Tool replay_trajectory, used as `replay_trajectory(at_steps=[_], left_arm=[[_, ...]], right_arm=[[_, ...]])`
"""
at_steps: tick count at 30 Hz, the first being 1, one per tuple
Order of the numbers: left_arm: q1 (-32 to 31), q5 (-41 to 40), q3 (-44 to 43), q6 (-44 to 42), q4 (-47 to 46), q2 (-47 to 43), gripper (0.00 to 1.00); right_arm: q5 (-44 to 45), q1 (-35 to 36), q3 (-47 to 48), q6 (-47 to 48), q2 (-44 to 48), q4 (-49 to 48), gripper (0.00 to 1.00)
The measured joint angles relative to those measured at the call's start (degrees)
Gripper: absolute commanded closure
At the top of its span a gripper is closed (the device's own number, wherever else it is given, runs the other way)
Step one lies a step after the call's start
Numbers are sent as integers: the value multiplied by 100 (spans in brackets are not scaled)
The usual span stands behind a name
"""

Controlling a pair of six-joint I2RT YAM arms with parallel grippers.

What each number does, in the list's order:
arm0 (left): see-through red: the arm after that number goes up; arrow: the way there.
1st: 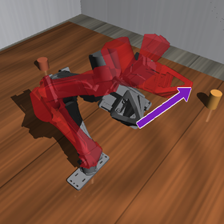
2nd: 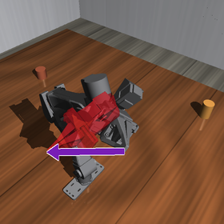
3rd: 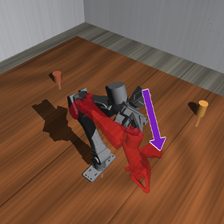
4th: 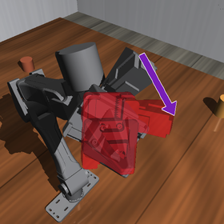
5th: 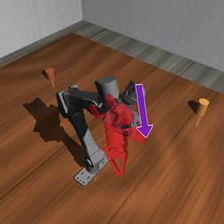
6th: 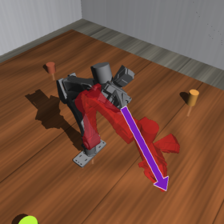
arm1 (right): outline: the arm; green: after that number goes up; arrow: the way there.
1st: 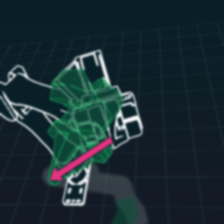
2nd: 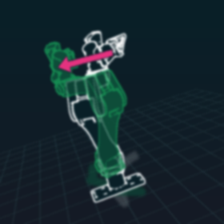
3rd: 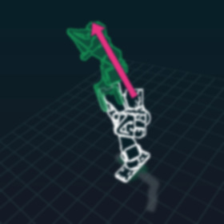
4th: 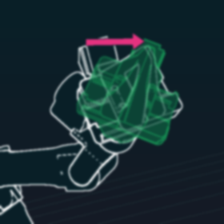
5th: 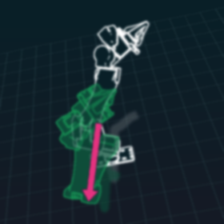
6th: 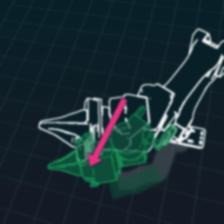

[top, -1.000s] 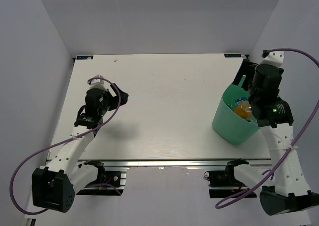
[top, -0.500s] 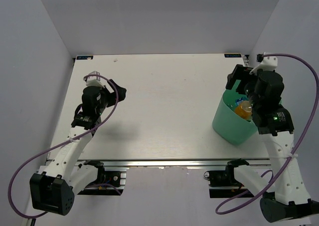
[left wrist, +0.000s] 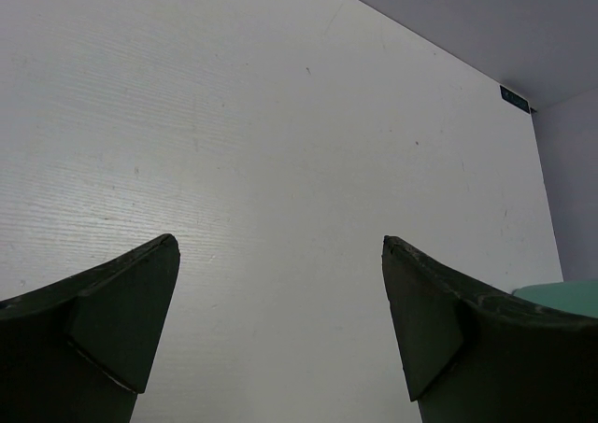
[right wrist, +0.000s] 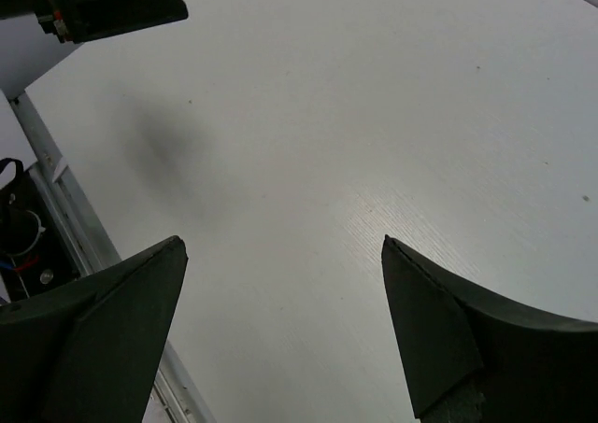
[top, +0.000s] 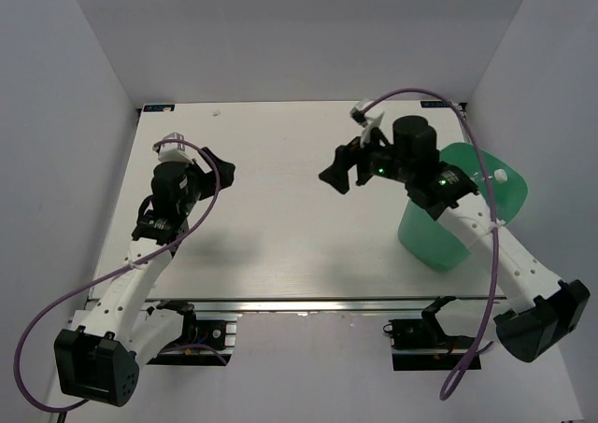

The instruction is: Put the plastic bottles in the bin

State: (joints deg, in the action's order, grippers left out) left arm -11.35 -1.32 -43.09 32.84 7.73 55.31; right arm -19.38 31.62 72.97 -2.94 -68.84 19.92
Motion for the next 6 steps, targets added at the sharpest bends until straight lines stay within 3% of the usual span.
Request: replay_trajectory(at_steps=[6], left_arm=[[0, -42, 0, 63, 13, -72, 2]], right_arm=[[667, 566, -9, 127, -365, -247, 11]])
